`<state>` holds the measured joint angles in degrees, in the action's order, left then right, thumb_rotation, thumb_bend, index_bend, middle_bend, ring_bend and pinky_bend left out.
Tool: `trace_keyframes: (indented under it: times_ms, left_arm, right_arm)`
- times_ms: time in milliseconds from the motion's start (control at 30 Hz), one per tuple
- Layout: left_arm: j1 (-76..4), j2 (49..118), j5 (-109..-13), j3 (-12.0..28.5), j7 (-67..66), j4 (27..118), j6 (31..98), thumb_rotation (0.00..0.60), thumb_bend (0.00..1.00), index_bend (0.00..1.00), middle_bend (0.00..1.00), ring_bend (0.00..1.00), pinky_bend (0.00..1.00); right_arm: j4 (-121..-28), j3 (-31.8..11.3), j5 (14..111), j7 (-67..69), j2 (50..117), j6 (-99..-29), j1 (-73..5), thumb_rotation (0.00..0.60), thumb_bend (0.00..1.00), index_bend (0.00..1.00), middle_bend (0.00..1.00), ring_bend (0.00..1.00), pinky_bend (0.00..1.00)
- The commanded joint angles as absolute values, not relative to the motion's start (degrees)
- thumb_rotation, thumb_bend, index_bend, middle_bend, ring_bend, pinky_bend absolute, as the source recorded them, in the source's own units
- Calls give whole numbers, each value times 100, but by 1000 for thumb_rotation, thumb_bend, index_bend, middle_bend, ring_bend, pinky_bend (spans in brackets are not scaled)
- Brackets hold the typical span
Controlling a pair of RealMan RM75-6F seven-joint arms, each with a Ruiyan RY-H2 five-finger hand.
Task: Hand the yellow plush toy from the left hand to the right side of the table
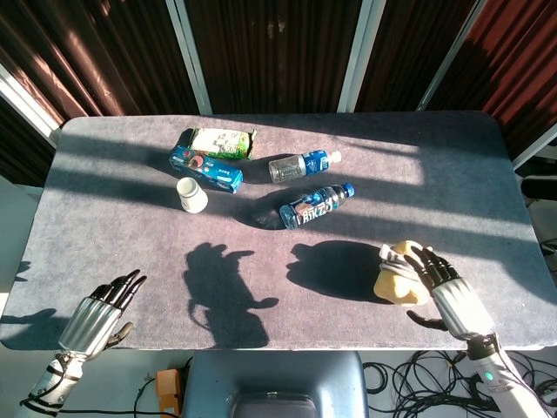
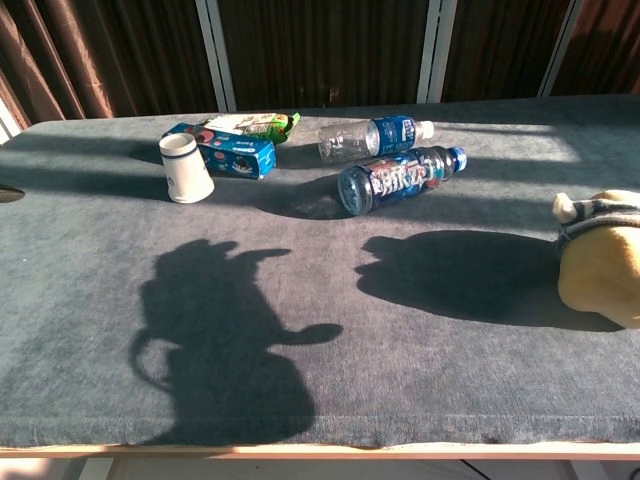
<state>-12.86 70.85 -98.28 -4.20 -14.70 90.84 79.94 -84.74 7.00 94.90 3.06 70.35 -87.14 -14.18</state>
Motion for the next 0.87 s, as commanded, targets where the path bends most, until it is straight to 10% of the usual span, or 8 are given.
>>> trace_keyframes:
  times_ms: [33, 867]
  left_arm:
    - [-1270, 7078, -9835, -422, -1482, 9108, 8021, 600, 274, 43, 62, 169, 359]
    - [-1119, 6960, -9744, -392, -1558, 9249, 8134, 600, 275, 44, 61, 170, 360]
  right_arm:
    - [-8924, 828, 9270, -76, 6670, -8814, -1110, 600, 69, 0, 0, 0, 149]
    - [-9220, 410, 9153, -451, 6572, -9064, -503, 600, 69, 0, 0, 0, 116]
